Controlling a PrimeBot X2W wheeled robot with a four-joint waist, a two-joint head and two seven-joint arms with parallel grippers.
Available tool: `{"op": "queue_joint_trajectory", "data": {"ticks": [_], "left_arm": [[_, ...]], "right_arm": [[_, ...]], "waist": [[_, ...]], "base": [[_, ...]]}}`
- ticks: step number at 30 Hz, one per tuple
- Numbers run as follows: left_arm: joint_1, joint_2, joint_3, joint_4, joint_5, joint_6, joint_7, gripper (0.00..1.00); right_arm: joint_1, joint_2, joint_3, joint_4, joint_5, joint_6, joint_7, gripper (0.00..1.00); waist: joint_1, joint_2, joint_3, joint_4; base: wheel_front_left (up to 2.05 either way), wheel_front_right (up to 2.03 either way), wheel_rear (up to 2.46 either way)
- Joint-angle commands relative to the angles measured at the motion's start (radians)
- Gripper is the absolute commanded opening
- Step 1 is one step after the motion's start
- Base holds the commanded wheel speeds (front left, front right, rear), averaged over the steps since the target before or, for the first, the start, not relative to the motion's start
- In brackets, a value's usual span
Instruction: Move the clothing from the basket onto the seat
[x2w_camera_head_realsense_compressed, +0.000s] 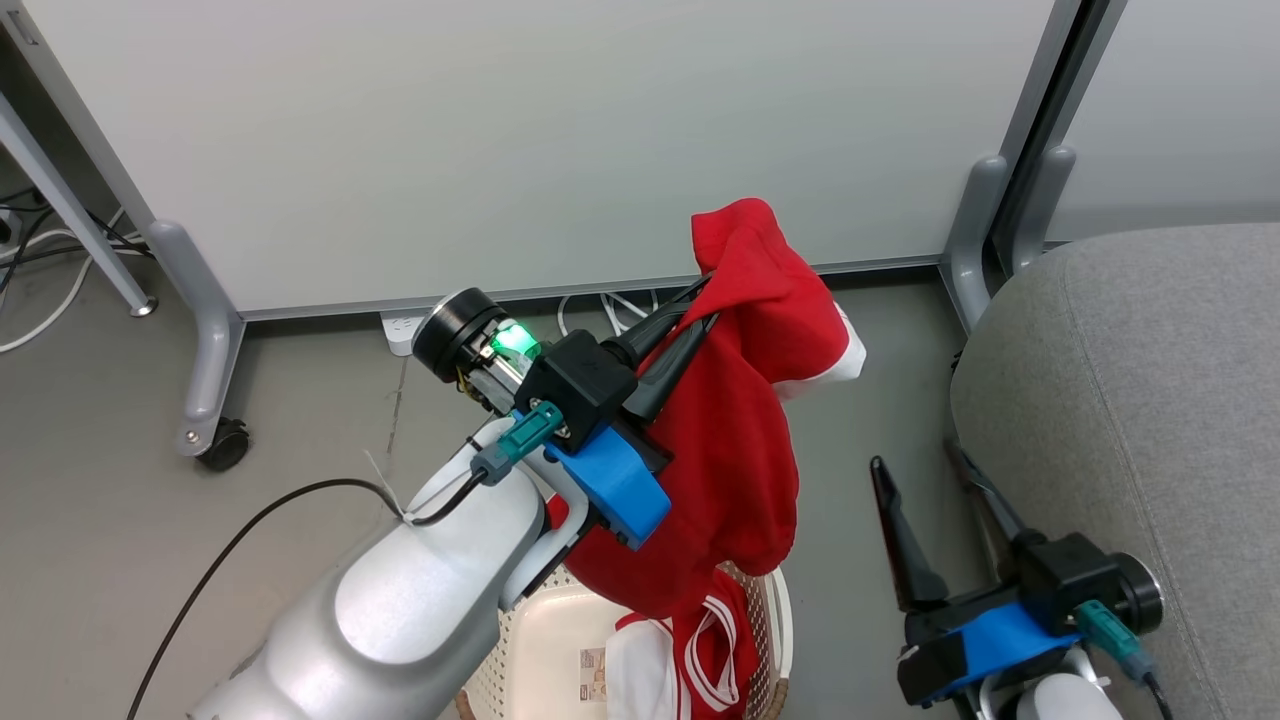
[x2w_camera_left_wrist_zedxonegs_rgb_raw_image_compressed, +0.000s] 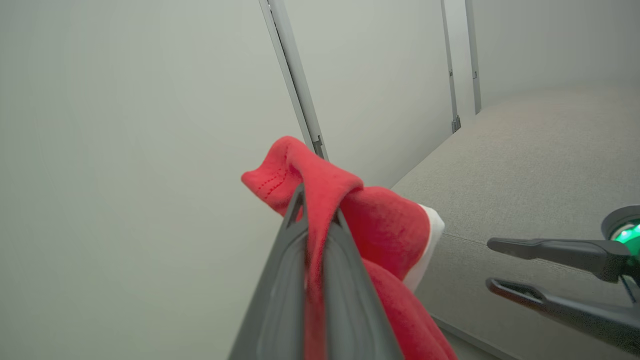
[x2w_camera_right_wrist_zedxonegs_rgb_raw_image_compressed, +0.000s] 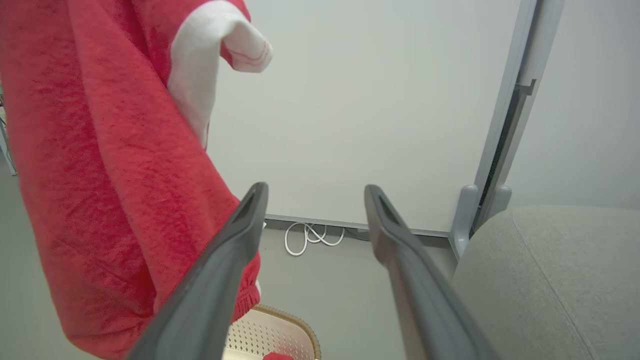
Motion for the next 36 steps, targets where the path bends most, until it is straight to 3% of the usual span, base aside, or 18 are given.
{"op": "queue_joint_trajectory", "data": {"ticks": [1, 15, 35, 36], "left_arm": [[0.009, 0.004, 0.000, -0.003, -0.003, 0.004, 0.002, 0.00], [-0.016, -0.009, -0.012, -0.001, -0.004, 0.011, -0.006, 0.00], [-0.047, -0.030, -0.034, -0.008, 0.000, 0.007, -0.013, 0.00], [-0.047, -0.030, -0.035, -0.008, -0.001, 0.007, -0.013, 0.00]], "right_arm": [[-0.015, -0.009, 0.017, -0.005, 0.004, -0.001, -0.001, 1.00], [-0.134, -0.076, 0.271, 0.004, 0.048, -0.001, -0.001, 1.00], [-0.338, -0.098, 0.411, 0.209, 0.059, -0.001, -0.001, 1.00], [-0.346, -0.098, 0.421, 0.223, 0.066, -0.001, -0.001, 0.69]], "waist": [[0.0000, 0.0000, 0.002, 0.000], [0.0000, 0.0000, 0.032, 0.014], [0.0000, 0.0000, 0.064, 0.039], [0.0000, 0.0000, 0.064, 0.039]], "base": [[0.00, 0.00, 0.00], [0.00, 0.00, 0.00], [0.00, 0.00, 0.00], [0.00, 0.00, 0.00]]}}
